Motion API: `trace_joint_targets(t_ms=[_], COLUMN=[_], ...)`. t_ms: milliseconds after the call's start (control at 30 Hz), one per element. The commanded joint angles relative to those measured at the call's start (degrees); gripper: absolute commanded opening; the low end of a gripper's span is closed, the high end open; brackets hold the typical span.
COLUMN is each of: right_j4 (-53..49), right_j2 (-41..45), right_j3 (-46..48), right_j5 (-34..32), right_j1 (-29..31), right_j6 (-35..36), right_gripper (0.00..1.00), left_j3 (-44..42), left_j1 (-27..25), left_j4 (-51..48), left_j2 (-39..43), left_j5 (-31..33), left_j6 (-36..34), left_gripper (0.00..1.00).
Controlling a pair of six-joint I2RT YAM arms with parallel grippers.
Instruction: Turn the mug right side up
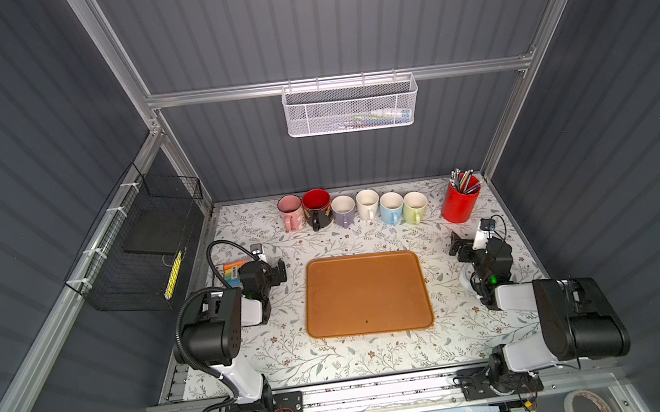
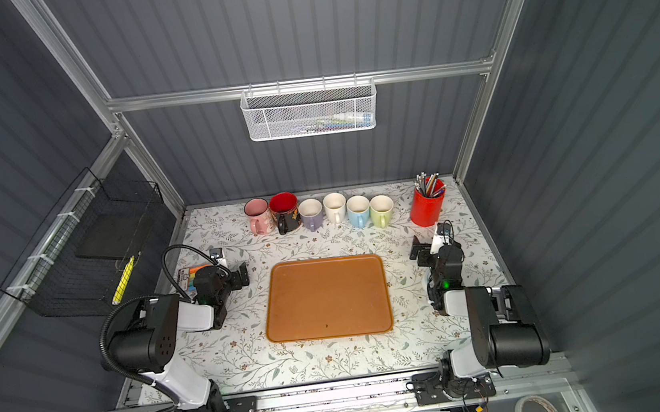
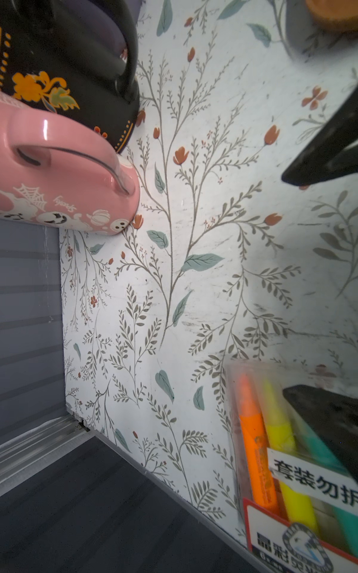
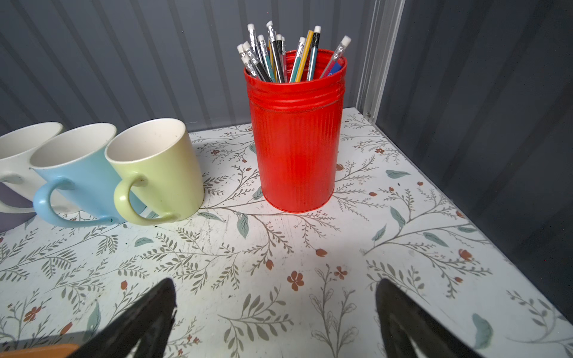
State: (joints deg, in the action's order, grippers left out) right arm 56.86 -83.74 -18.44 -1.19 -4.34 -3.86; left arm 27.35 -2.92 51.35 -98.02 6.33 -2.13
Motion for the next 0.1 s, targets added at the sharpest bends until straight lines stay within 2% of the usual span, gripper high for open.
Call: trace_joint_targets(t_ms=[0, 67], right_j4=[-0.27, -0.26], right_j2=[0.25, 0.25], right_j3=[0.26, 0.22], right_j5=[0.67, 0.67], right_j1=[0.12, 0.12], right_j6=[-0.27, -0.27], right_gripper=[0.99, 0.99], left_j3=[0.24, 0.23], left_j1=[-0.07, -0.07], left_j4=[-0.24, -0.2], left_j2=[-0.42, -0.42], left_j5=[-0.45, -0.44], left_j6=[0.71, 0.72], left_gripper=[1.0, 1.0])
